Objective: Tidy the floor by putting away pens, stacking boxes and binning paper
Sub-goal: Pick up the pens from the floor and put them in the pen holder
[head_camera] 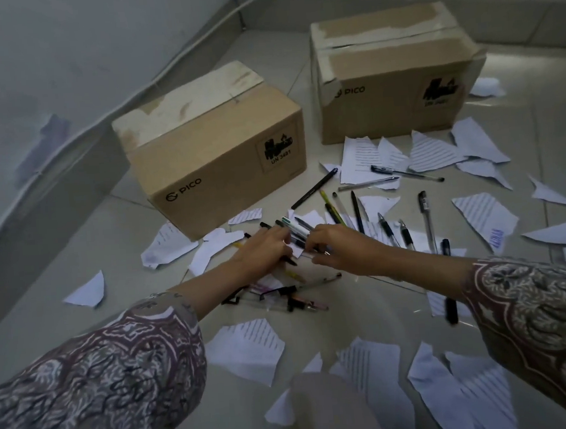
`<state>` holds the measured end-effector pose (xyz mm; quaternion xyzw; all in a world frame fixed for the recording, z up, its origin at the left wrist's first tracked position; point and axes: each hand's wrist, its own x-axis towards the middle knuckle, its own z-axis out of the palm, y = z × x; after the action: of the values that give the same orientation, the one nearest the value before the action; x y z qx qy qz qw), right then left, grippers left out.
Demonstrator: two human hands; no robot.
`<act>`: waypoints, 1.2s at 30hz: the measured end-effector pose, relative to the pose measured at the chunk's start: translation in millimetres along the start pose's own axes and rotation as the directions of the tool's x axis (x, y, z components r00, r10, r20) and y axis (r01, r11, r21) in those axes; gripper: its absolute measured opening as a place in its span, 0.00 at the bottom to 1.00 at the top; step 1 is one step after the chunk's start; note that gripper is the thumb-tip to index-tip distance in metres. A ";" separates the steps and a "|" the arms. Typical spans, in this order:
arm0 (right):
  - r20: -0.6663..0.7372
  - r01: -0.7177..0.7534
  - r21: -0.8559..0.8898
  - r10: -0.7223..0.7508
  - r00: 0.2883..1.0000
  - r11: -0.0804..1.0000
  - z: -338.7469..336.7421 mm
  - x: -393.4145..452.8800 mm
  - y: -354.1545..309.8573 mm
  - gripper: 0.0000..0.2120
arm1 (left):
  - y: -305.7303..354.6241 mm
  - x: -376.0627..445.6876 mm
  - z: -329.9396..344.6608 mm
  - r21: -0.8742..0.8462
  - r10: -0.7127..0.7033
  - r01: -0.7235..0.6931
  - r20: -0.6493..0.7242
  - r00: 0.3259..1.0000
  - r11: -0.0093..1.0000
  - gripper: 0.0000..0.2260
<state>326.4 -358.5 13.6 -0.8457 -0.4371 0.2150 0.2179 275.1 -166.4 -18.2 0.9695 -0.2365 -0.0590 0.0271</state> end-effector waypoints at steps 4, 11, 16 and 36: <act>0.011 -0.019 -0.006 0.019 1.000 1.000 -2.3 1.9 7.1 0.08 | -12.8 1.0 -12.3 -0.164 -0.098 0.077 -0.122 0.988 0.983 0.07; 0.087 0.029 0.000 -0.029 0.996 1.000 7.7 12.9 -4.1 0.11 | -25.7 -24.2 -16.7 -0.384 -0.397 0.362 -0.015 0.918 0.850 0.08; 0.154 0.066 -0.024 -0.062 0.986 0.998 17.7 22.2 -13.2 0.10 | -16.4 -31.0 -5.3 -0.305 -0.465 0.511 0.214 0.859 0.803 0.10; 0.128 0.028 -0.190 -0.004 0.992 0.981 36.1 33.2 -16.9 0.08 | -32.1 -55.6 -20.6 -0.540 -0.611 0.623 0.233 0.757 0.566 0.06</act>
<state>312.9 -315.5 -12.1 -0.8439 -0.4753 0.2235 0.1092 243.4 -111.7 5.3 0.9313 0.1465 -0.1443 0.3006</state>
